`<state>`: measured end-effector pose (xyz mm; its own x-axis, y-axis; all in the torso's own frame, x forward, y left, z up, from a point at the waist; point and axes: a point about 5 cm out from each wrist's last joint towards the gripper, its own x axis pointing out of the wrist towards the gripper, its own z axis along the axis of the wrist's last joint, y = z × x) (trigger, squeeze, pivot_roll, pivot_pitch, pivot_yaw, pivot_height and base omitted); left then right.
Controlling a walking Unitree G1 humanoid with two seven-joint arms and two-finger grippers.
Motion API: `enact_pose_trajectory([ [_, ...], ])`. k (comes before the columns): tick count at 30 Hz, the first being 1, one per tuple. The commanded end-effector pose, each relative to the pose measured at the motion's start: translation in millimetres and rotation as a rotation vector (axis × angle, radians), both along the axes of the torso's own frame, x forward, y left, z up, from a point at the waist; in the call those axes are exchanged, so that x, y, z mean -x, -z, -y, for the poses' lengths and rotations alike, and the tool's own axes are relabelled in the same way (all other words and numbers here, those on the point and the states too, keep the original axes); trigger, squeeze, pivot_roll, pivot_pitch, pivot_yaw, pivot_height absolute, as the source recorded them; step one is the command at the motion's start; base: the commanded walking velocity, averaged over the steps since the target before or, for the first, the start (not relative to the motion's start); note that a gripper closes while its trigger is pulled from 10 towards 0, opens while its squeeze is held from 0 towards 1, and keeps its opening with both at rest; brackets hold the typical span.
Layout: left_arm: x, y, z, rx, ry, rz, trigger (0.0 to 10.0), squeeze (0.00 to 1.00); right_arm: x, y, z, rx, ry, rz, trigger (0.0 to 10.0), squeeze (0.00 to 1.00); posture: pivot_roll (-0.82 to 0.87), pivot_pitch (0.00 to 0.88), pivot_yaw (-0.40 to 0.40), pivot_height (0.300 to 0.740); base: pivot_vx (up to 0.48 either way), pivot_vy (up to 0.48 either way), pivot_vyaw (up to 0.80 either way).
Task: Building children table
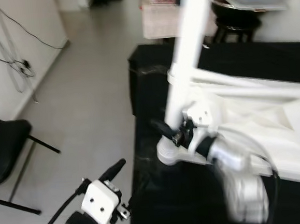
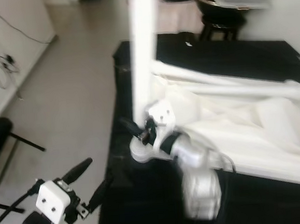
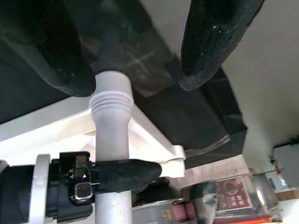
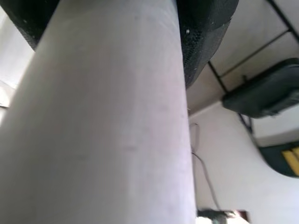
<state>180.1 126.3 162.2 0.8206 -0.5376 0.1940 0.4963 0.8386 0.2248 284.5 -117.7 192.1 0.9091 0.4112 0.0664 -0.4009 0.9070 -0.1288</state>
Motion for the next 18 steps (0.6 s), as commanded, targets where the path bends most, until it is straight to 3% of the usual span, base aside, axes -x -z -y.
enact_pose_trajectory([
  [1, -0.8, 6, -2.1, -0.017, 0.006, -0.031, 10.0, 0.0, 0.0, 28, 23.9, 0.086, 0.139, -0.13, 0.0, 0.0, 0.02, 0.173, -0.024, 0.74, 0.0, 0.0, 0.0],
  [9, -2.0, 7, -3.2, -0.019, 0.003, -0.03, 10.0, 0.0, -6.0, 28, 15.7, 0.067, 0.111, -0.138, 0.0, 0.0, 0.02, 0.166, -0.029, 0.74, 0.0, 0.0, 0.0],
  [10, -2.0, 7, -4.0, -0.019, -0.007, -0.028, 10.0, 0.0, -6.2, 11, -9.9, -0.019, -0.098, -0.127, 10.0, 1.0, 0.02, 0.164, -0.028, 0.74, 0.0, 0.0, 0.0],
  [12, -2.0, 7, -4.0, -0.019, -0.007, -0.028, 10.0, 0.0, -6.2, 11, -9.9, -0.019, -0.098, -0.127, 10.0, 1.0, 0.02, 0.164, -0.028, 0.74, 0.0, 0.0, 0.0],
  [14, -1.3, 7, -2.8, -0.017, -0.004, -0.029, 10.0, 0.0, -6.8, -13, -28.2, -0.076, -0.445, -0.053, 10.0, 1.0, 0.02, 0.16, -0.027, 0.74, 0.0, 0.0, 0.0],
  [15, -1.3, 7, -2.8, -0.017, -0.004, -0.029, 10.0, 0.0, -6.8, -13, -28.2, -0.076, -0.445, -0.053, 10.0, 1.0, 0.02, 0.16, -0.027, 0.74, 0.0, 0.0, 0.0],
  [16, -0.8, 7, -1.4, -0.015, 0.001, -0.03, 10.0, 0.0, -7.7, -24, -28.6, -0.044, -0.675, -0.017, 10.0, 1.0, 0.03, 0.16, -0.028, 0.74, 0.0, 0.0, 0.0],
  [18, -0.6, 7, -1.0, -0.015, 0.002, -0.03, 10.0, 0.0, -8.8, -25, -26.8, -0.021, -0.734, -0.019, 10.0, 1.0, 0.03, 0.16, -0.028, 0.74, 0.0, 0.0, 0.0],
])
